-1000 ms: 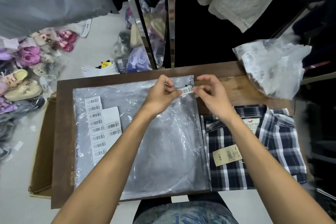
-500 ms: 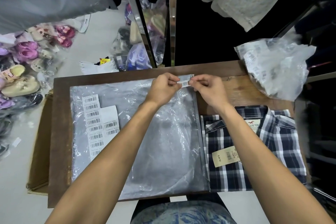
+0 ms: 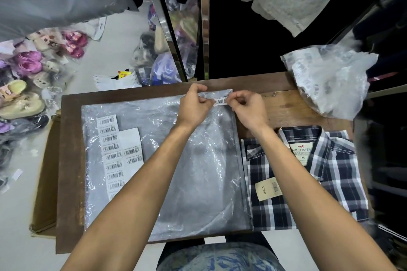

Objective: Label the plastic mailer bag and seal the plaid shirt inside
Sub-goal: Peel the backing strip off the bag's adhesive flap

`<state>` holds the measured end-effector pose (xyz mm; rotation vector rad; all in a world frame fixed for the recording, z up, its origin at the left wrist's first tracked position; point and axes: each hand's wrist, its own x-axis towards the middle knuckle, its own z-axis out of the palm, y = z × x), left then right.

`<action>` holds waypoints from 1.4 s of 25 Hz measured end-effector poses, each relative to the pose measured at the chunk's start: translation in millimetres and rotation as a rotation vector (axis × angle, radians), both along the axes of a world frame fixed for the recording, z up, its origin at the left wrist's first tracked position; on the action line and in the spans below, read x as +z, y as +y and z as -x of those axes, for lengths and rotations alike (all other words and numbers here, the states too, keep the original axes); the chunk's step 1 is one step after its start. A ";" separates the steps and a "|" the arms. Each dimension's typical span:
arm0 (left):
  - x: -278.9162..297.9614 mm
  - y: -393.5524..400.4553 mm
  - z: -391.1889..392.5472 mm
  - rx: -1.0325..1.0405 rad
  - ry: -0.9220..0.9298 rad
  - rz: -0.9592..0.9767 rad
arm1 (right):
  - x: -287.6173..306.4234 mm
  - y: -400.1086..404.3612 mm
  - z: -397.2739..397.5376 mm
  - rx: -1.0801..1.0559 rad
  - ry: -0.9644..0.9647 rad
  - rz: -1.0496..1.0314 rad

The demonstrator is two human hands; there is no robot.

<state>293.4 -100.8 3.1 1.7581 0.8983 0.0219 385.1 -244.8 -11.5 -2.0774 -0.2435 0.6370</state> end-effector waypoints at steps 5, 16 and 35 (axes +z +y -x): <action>-3.5 1.2 1.9 -0.049 0.019 -0.094 | 5.5 -0.4 2.5 -0.010 -0.069 0.052; -4.0 11.7 -10.5 -0.049 0.131 -0.107 | 8.5 5.2 4.4 -0.018 -0.161 0.119; -11.8 3.6 3.3 -0.040 0.005 -0.252 | 0.5 4.7 -1.1 -0.074 -0.093 0.142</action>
